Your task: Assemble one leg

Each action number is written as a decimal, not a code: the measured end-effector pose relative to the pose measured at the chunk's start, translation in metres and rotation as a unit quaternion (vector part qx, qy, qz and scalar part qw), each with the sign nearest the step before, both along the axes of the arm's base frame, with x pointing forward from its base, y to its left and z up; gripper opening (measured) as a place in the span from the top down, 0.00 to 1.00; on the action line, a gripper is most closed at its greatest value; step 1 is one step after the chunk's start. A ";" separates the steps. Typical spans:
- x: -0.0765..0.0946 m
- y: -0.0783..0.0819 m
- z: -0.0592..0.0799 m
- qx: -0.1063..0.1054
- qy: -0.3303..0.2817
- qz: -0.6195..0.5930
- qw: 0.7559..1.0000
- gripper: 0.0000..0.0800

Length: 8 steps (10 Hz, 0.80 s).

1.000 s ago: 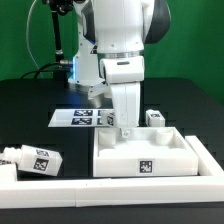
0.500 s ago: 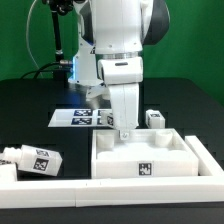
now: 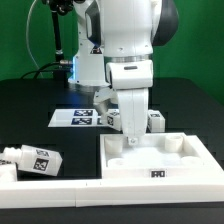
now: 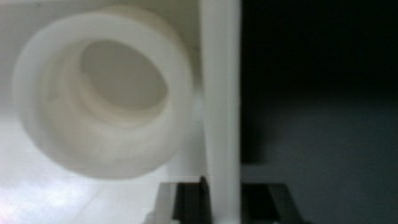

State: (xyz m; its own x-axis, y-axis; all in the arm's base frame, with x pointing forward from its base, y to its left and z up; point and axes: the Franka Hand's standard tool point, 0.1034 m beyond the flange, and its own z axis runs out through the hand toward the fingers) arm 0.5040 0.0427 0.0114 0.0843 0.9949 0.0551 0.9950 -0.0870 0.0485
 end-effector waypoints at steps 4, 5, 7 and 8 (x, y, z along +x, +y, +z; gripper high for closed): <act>0.000 -0.001 0.000 -0.010 0.002 0.007 1.000 0.93; -0.001 -0.001 0.000 -0.010 0.002 0.006 1.000 0.93; -0.001 -0.001 -0.001 -0.010 0.002 0.006 1.000 0.56; -0.001 -0.001 -0.001 -0.010 0.002 0.006 1.000 0.56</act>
Offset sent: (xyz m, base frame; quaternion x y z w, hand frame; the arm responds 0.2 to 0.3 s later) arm 0.0000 0.0000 0.0000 0.0000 0.0000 0.0000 1.0000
